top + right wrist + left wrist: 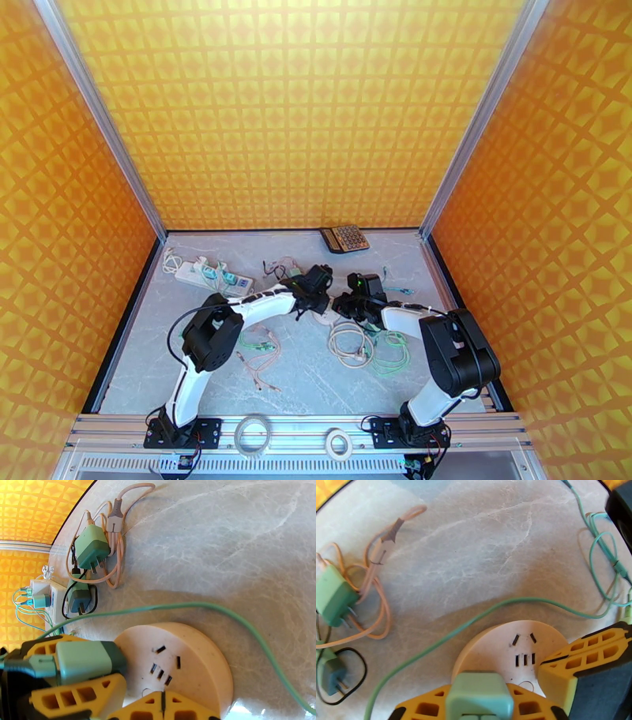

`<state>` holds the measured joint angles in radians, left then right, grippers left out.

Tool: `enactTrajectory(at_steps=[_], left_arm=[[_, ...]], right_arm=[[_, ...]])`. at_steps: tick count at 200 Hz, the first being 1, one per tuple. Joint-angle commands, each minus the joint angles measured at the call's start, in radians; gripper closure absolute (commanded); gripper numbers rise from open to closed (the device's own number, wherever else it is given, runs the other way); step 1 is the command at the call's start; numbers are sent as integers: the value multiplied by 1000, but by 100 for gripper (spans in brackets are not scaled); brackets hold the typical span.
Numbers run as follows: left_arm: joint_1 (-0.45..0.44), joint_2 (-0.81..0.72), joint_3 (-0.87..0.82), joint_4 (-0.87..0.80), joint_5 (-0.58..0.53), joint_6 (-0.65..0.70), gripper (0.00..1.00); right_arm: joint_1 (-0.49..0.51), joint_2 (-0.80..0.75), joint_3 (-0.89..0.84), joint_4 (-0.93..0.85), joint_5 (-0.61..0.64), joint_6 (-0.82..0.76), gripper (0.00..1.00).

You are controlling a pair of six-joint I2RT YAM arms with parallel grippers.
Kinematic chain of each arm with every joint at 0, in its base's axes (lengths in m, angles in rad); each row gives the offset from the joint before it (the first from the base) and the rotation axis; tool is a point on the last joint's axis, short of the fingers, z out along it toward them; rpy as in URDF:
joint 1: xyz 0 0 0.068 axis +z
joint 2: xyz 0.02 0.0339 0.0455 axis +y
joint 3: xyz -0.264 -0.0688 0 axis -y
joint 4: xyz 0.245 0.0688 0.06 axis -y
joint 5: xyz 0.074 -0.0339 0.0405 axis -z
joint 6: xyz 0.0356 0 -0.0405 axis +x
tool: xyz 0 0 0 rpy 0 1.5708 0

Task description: Pull the plug off the socket

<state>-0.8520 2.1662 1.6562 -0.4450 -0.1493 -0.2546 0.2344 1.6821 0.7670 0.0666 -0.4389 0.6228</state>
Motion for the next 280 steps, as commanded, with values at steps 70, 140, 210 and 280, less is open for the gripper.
enactTrajectory(at_steps=[70, 140, 210, 280], left_arm=[[-83, 47, 80, -101, -119, 96, 100], [25, -50, -8, -27, 130, -46, 100], [88, -100, -87, 52, 243, -107, 100], [75, -104, -43, -51, 71, -41, 95]], right_arm=[[-1, 65, -20, -122, 117, -24, 100], [-3, 63, -20, -127, 117, -27, 100], [-2, 66, -18, -126, 116, -25, 100], [-1, 66, -18, -128, 124, -26, 100]])
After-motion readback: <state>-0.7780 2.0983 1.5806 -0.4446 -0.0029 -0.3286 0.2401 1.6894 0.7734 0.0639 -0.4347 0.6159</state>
